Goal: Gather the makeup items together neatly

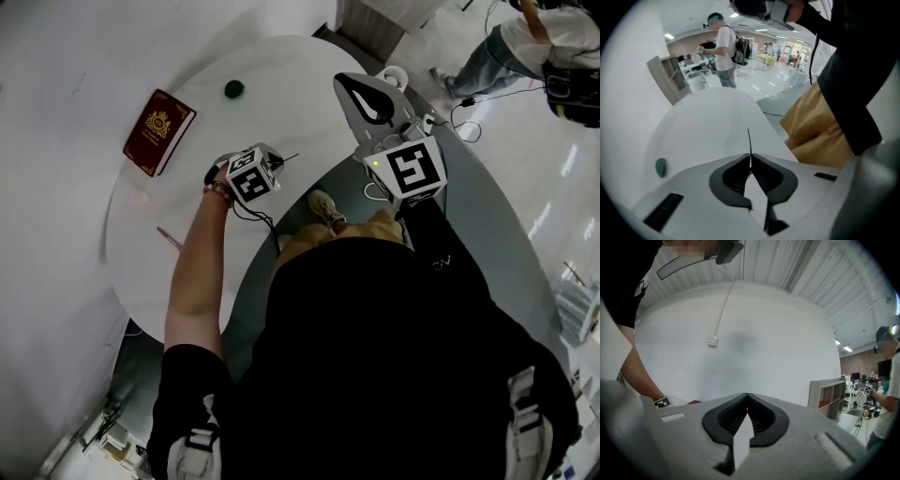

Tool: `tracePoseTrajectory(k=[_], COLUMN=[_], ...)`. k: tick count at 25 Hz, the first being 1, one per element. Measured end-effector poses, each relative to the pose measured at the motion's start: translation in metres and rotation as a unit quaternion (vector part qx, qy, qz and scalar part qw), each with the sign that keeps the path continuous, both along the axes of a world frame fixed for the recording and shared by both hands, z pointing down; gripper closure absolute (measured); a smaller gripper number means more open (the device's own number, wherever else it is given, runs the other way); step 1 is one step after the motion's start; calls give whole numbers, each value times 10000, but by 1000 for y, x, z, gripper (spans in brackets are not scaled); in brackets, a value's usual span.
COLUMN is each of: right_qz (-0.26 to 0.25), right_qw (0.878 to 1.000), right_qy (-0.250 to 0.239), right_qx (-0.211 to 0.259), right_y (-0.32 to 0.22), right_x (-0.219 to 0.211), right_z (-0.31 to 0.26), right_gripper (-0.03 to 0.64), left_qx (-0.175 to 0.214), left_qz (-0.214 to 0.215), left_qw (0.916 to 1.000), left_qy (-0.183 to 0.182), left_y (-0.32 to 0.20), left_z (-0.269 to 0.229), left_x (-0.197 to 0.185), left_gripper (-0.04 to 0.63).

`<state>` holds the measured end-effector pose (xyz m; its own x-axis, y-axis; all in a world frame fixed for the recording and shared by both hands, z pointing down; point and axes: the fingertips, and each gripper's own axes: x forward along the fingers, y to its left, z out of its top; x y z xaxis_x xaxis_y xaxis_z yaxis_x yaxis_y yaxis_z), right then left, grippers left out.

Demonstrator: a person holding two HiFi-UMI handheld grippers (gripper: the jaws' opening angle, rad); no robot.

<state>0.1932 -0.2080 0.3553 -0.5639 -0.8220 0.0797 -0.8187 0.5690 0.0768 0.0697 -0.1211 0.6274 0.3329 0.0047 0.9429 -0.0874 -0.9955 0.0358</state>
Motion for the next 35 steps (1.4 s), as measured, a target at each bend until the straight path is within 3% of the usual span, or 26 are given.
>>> tracePoseTrajectory(k=[3,5,7,9,12,14,16,18,21,25,28,35], right_qz=[-198,-317,-405,-457,-507,-522,-549,-597,-718,-975,-1260,-2329], right_qw=[9997,9993,9988,9985,9980,9978,9974,9971,9962,9940,9908,9707], right_qy=[-129,-198,-234,-254,-312,-324,-320,-311,-305,-334,-339,-514], right_qx=[19,85,152,182,197,262,333,366,385,363,373,306], right_y=[0,0,0,-3,-6,-5,-3,-1,2,8,15,45], right_x=[-14,-25,-34,-43,-55,-58,-59,-61,-68,-86,-106,-180], right_z=[-2,-8,-13,-17,-21,-23,-25,-28,-33,-40,-40,-40], right_gripper=[612,612,612,612,612,612,612,612,612,612,612,612], left_qx=[681,1033,1335,1605,1996,2380,2876,3246,3466,3739,3900,4246], left_qz=[-730,-1214,-1682,-2146,-2891,-3372,-3760,-3995,-4267,-4711,-5009,-5728], left_qw=[9945,9852,9709,9507,9053,8616,8168,7874,7658,7255,7045,6451], left_qy=[304,634,1063,1558,2386,2954,3299,3392,3337,3345,3173,2749], left_y=[-21,-30,-39,-49,-62,-62,-59,-56,-55,-49,-37,8], left_z=[-32,-60,-90,-122,-175,-212,-241,-257,-266,-281,-284,-286], left_x=[0,1,4,6,3,0,-6,-13,-28,-60,-85,-149], left_gripper=[572,572,572,572,572,571,571,571,571,571,571,571])
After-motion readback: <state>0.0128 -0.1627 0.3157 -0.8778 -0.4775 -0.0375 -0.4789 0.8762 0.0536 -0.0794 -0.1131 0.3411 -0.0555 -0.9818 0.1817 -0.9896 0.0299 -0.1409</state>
